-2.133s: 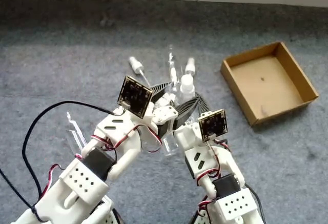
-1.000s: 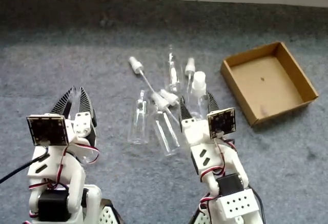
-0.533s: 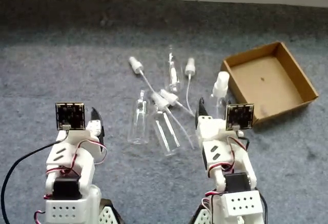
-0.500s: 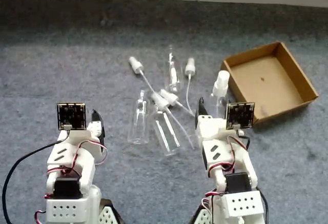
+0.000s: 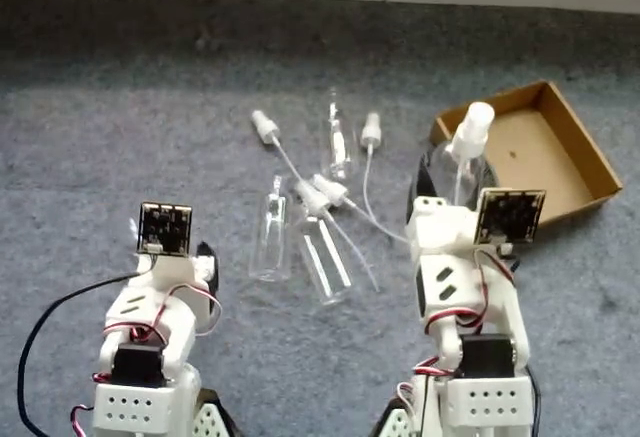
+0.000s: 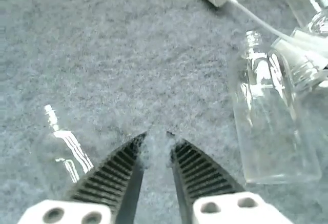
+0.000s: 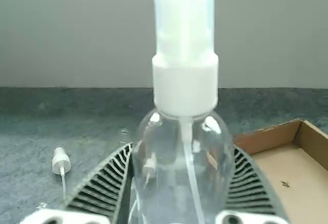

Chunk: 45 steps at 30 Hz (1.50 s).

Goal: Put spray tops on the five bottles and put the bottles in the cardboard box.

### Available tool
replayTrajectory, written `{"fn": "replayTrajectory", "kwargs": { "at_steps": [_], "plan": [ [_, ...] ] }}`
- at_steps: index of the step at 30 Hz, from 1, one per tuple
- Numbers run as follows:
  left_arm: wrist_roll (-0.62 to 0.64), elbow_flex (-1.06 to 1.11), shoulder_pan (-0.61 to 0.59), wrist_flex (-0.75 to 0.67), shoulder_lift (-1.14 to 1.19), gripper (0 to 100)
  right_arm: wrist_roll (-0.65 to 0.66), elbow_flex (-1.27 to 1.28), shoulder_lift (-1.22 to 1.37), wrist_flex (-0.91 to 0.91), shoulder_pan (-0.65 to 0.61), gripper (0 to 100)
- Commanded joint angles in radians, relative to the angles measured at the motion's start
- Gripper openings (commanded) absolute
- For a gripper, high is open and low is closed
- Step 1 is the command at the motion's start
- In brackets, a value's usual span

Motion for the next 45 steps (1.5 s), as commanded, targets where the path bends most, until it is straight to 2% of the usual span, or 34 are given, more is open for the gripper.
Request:
{"fn": "replayTrajectory", "kwargs": {
  "at_steps": [1,10,23,26,45],
  "plan": [
    [-0.011,0.022,0.016,0.091,-0.008,0,0.012,-0.11,0.133,-0.067,0.045,15.9],
    [-0.009,0.022,0.016,0.238,-0.008,0,0.011,-0.24,0.507,-0.298,0.188,15.9],
    [-0.009,0.022,0.016,0.293,-0.008,1,0.011,-0.355,0.961,-0.691,0.206,15.9],
    [-0.009,0.022,0.016,0.342,-0.008,1,0.012,-0.432,1.059,-0.708,0.208,15.9],
    [-0.009,0.022,0.015,0.342,-0.008,1,0.012,-0.954,1.678,-0.711,0.228,15.9]
  ]
}}
